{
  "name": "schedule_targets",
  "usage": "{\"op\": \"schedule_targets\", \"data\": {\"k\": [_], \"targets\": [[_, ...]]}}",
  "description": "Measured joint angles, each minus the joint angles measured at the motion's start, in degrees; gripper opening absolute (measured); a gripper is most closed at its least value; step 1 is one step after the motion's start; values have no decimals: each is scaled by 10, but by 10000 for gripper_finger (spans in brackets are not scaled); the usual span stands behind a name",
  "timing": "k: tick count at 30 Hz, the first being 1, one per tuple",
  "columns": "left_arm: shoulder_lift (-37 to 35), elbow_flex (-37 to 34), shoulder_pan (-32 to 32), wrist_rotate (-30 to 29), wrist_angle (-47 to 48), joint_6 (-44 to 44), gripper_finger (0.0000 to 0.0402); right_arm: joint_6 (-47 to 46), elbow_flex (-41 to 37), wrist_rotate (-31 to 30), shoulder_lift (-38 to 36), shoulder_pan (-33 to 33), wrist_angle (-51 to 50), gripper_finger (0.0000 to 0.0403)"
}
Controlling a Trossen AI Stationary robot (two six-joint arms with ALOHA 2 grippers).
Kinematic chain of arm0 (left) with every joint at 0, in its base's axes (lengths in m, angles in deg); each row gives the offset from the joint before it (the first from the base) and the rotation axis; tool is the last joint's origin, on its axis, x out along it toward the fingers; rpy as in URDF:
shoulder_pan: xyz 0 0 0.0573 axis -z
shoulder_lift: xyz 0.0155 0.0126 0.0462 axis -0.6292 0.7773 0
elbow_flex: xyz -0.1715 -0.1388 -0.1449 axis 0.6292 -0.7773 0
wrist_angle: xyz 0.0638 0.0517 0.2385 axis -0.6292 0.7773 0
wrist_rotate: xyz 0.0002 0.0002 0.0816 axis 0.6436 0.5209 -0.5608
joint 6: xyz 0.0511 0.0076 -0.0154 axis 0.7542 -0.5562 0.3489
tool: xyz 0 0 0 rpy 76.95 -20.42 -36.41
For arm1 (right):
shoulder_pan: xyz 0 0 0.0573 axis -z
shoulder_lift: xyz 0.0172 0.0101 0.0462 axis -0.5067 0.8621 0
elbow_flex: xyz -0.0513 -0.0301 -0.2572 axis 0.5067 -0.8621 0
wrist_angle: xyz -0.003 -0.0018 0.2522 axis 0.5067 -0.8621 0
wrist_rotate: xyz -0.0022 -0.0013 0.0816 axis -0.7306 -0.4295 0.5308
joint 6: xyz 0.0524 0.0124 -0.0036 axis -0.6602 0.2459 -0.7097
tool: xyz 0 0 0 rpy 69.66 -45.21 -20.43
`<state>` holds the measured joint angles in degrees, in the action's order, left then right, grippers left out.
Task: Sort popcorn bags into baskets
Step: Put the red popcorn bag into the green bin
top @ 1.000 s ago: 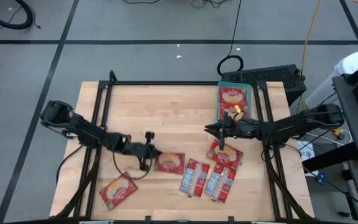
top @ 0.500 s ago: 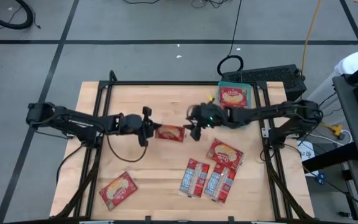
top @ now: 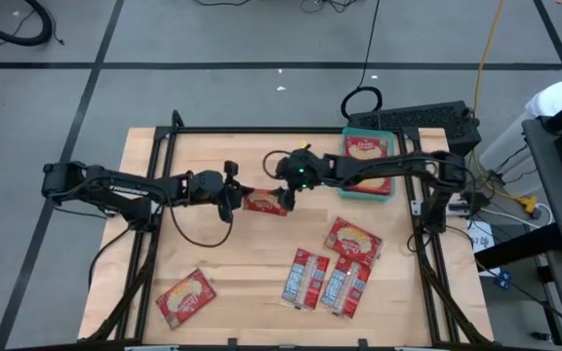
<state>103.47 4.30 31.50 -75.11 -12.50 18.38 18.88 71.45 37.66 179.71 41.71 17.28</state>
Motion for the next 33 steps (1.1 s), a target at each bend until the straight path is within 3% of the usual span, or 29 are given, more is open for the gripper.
{"op": "schedule_targets", "data": {"k": [5,9,20,24,29,33], "targets": [[0,0,0,1,5,-11,3,25,31,45,60,0,0,256],[0,0,1,1,7,-21,2,27,35,77,79,2,1,222],[0,0,-5,-75,-10,-119,61,50,35,77,63,7,-43,13],[0,0,-14,-96,-37,-180,117,55,35,74,42,11,-93,21],[0,1,-23,-167,-33,-307,181,61,24,73,-7,11,-154,9],[0,1,-40,-147,-9,-429,211,55,-41,24,-78,9,-110,9]]}}
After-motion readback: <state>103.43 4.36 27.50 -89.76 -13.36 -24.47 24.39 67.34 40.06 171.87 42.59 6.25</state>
